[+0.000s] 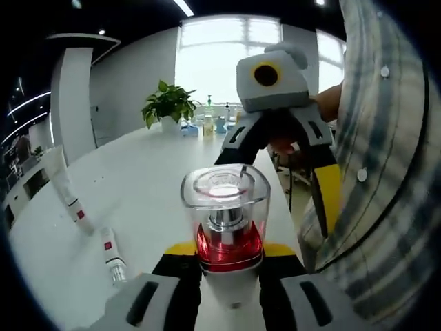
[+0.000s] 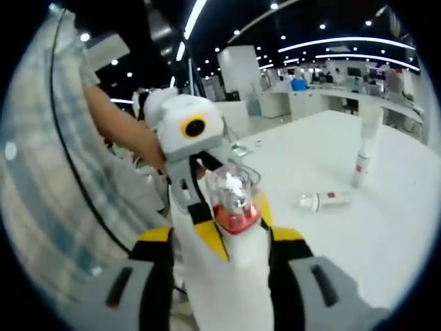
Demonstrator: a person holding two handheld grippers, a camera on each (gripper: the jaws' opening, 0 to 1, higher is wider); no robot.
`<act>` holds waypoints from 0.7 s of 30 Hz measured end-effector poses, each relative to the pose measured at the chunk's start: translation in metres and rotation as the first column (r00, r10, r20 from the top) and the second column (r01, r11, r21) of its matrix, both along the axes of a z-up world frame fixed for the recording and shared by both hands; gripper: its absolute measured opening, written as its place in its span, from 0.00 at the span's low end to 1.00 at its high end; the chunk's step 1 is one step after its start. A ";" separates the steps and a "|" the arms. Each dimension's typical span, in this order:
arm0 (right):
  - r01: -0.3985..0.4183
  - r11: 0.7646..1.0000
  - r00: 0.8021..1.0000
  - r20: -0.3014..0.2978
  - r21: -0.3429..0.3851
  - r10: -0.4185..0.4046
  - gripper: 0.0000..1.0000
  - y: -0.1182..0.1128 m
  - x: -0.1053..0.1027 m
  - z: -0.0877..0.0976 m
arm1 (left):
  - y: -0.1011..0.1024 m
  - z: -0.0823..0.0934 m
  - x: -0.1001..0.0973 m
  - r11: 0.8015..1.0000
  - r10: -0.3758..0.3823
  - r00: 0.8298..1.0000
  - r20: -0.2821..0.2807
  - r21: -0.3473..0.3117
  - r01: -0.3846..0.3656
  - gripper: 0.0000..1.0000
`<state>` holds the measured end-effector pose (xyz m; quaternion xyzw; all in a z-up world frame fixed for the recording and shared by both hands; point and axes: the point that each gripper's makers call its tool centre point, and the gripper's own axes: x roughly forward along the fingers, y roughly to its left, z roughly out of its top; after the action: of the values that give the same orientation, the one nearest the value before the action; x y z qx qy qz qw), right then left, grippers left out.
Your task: Arrange the skincare products in the storage area until every visible bottle or jar stands upright without overlapping.
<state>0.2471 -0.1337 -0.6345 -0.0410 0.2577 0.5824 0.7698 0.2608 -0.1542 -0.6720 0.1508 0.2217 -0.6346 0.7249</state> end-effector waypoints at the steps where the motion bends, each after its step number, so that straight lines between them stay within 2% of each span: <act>1: -0.003 1.000 1.000 0.000 0.000 0.003 0.52 0.001 0.000 0.000 | 0.001 0.000 0.000 1.000 -0.007 1.000 0.006 0.002 0.007 0.30; 11: -0.007 1.000 1.000 -0.003 -0.004 0.007 0.52 0.003 0.002 0.000 | 0.012 0.000 0.003 0.999 -0.046 0.999 -0.019 0.009 0.046 0.31; 16: -0.007 1.000 1.000 -0.008 -0.006 0.007 0.52 0.002 0.001 -0.001 | 0.012 0.000 0.000 0.995 -0.099 0.995 -0.006 0.030 0.099 0.31; 18: -0.007 1.000 1.000 -0.011 -0.008 0.007 0.52 0.001 0.001 -0.002 | 0.013 -0.001 -0.002 0.991 -0.125 0.992 -0.032 0.036 0.126 0.31; 21: -0.007 1.000 1.000 -0.016 -0.003 0.007 0.52 0.002 0.000 -0.002 | 0.013 -0.002 -0.004 0.985 -0.157 0.987 -0.029 0.060 0.159 0.31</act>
<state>0.2468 -0.1316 -0.6361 -0.0386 0.2645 0.5850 0.7657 0.2570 -0.1410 -0.6743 0.1826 0.2373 -0.6847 0.6645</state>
